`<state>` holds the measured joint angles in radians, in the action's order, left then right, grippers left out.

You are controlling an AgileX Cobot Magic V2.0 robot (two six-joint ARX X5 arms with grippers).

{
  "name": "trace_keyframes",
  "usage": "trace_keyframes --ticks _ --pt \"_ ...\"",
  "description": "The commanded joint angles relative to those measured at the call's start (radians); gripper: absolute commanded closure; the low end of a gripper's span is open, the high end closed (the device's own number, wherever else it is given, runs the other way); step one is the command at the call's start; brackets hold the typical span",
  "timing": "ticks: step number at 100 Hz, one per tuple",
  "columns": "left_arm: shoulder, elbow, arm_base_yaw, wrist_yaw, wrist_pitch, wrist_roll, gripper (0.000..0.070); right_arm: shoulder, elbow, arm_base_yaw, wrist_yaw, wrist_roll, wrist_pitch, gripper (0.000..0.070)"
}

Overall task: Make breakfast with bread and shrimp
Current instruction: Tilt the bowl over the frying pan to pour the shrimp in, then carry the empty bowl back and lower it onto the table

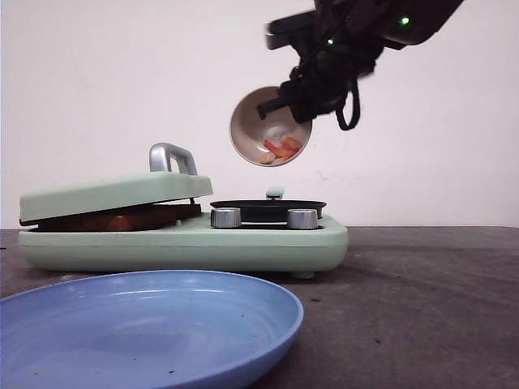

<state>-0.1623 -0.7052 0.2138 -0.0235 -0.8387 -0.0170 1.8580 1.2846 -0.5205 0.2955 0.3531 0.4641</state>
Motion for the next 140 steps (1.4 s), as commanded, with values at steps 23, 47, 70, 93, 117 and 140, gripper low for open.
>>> trace_keyframes --ticks 23,47,70,93,117,140 --pt "0.000 -0.006 0.002 0.005 0.010 0.022 0.0671 0.014 0.013 -0.043 0.080 0.458 0.084 0.0700" --pt "0.000 -0.006 0.002 0.005 0.018 0.036 0.0671 0.014 0.013 -0.047 0.095 0.580 0.188 0.0700" --pt "0.000 -0.006 0.002 0.005 0.024 0.036 0.0671 0.014 0.013 -0.047 0.098 0.634 0.232 0.0700" --pt "0.000 -0.006 0.002 0.005 0.024 0.036 0.0671 0.014 0.013 -0.047 0.106 0.608 0.232 0.0700" --pt "0.000 -0.006 0.002 0.005 0.024 0.035 0.0671 0.014 0.013 -0.049 0.304 0.454 0.230 0.0700" --pt "0.000 -0.006 0.002 0.005 0.023 0.031 0.0671 0.000 0.014 -0.063 0.522 0.350 0.156 0.0696"
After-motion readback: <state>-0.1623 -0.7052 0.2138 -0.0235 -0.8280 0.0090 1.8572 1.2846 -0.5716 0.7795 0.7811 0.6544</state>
